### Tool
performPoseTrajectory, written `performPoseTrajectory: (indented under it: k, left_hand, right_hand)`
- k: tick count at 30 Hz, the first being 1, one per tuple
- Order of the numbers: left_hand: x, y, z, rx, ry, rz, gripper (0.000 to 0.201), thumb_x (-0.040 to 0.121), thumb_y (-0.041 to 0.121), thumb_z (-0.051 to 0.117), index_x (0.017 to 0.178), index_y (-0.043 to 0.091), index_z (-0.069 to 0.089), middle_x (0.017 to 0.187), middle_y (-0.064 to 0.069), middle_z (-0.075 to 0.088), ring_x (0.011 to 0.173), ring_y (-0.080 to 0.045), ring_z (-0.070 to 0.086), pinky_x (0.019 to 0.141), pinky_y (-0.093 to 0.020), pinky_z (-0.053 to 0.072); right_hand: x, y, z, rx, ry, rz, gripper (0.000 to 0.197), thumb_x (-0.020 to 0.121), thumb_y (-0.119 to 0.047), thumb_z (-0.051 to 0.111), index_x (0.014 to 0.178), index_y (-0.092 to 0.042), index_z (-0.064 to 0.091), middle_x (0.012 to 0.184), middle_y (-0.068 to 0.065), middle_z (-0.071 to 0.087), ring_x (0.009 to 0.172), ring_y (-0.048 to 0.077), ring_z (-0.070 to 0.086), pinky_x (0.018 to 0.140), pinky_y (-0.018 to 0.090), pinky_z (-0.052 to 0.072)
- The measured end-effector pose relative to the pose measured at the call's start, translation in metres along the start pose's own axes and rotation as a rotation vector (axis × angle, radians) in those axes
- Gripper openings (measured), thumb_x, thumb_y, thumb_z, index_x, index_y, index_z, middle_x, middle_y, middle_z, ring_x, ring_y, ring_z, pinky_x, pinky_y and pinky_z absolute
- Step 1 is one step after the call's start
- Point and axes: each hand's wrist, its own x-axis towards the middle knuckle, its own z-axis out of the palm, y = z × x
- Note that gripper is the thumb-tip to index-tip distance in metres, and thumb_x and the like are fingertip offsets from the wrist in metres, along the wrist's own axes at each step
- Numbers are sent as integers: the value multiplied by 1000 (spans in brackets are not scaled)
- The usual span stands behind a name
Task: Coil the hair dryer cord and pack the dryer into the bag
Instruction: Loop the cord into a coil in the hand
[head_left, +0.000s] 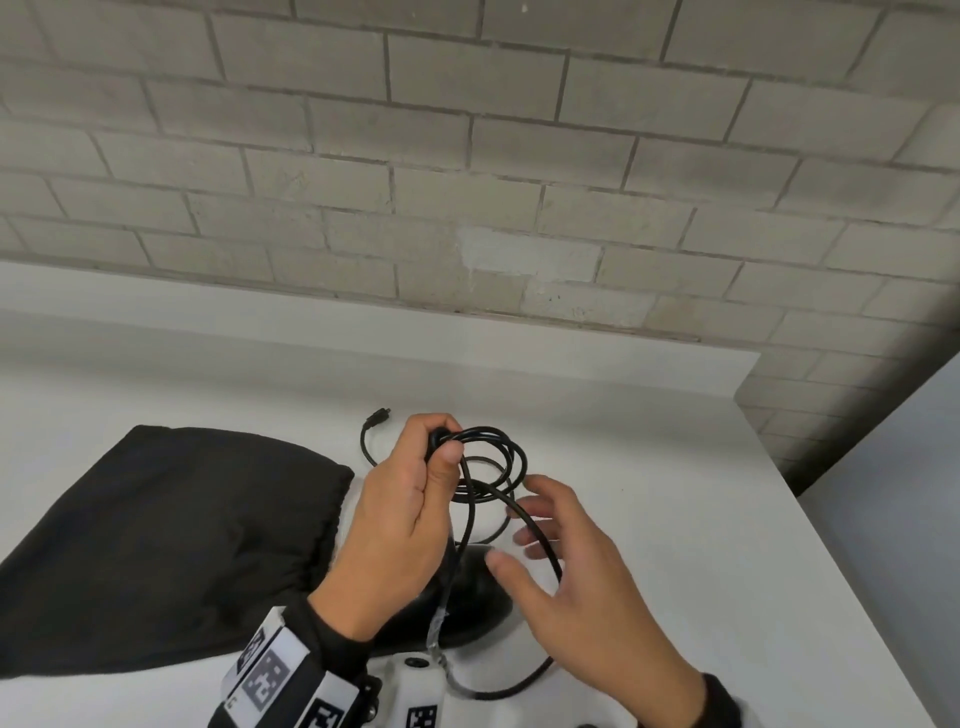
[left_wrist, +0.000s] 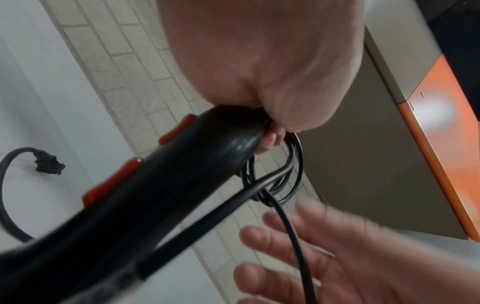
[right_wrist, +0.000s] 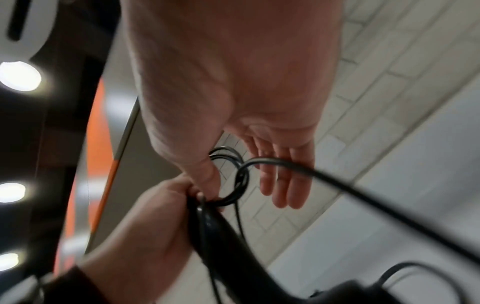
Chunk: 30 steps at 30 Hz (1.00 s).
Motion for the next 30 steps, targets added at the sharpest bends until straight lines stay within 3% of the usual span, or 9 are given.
performPoseTrajectory:
  k: [5,9,17,19,21,23,25,27,30]
  left_hand:
    - [1,-2,-5,7,25,-17,18,99,52,32,105,42,47,69,11,54,58,-17,52,55,-34,48]
    - [2,-4,-7,-26,28,-40,19,98,54,33,105,44,48,66,3,51,57,-25,50,58,-43,48]
    - [8,-17,-6,-85,46,-67,16,103,42,35,107,37,50,67,7,50,59,-12,48,58,-25,45]
    - [10,-19,-7,-87,55,-75,15,104,37,35,106,36,50,66,9,50,59,-10,48,58,-22,43]
    - [12,-20,-7,-84,47,-74,15,104,38,35,106,36,49,66,13,51,60,-8,48,59,-19,43]
    - [11,-21,-7,-73,35,-68,16,102,44,34,106,37,49,65,13,50,59,-7,48,58,-21,44]
    - [10,-20,-7,-60,32,-62,18,101,46,34,106,37,49,65,12,50,59,-8,48,58,-28,46]
    - [8,-19,-8,-48,30,-55,19,102,46,34,106,36,49,67,11,52,59,-9,49,59,-31,47]
    - [7,-15,-8,-29,18,-42,18,102,45,34,105,37,49,68,9,52,58,-13,49,57,-30,47]
  right_hand:
    - [5,-13,1,129,71,-68,13,97,-34,52,101,-29,63,60,-6,56,55,3,50,56,15,39]
    - [-18,11,-15,134,75,-60,17,96,-32,54,84,-30,67,58,-11,54,54,1,47,55,11,36]
    - [-92,100,-84,-259,355,264,21,78,-46,47,75,-36,66,81,-17,66,80,-6,59,69,10,45]
    - [-115,158,-94,-254,353,408,24,77,-26,47,66,-37,64,66,-17,59,71,-15,56,59,14,45]
    - [-146,224,-110,-304,396,294,80,68,16,50,75,-63,58,66,-29,54,73,-27,53,52,3,41]
    - [-162,245,-108,-331,451,326,94,68,29,55,68,-65,62,83,-29,64,90,14,69,74,-7,38]
    - [-144,198,-108,-289,311,512,72,71,27,65,78,-44,73,106,0,66,102,30,60,94,11,41]
    - [-108,139,-93,-302,349,405,66,63,20,73,101,-32,66,109,-20,59,97,-3,58,84,8,43]
    - [-66,70,-63,-222,433,108,46,74,-7,78,111,-28,61,109,-28,57,99,-7,56,80,4,43]
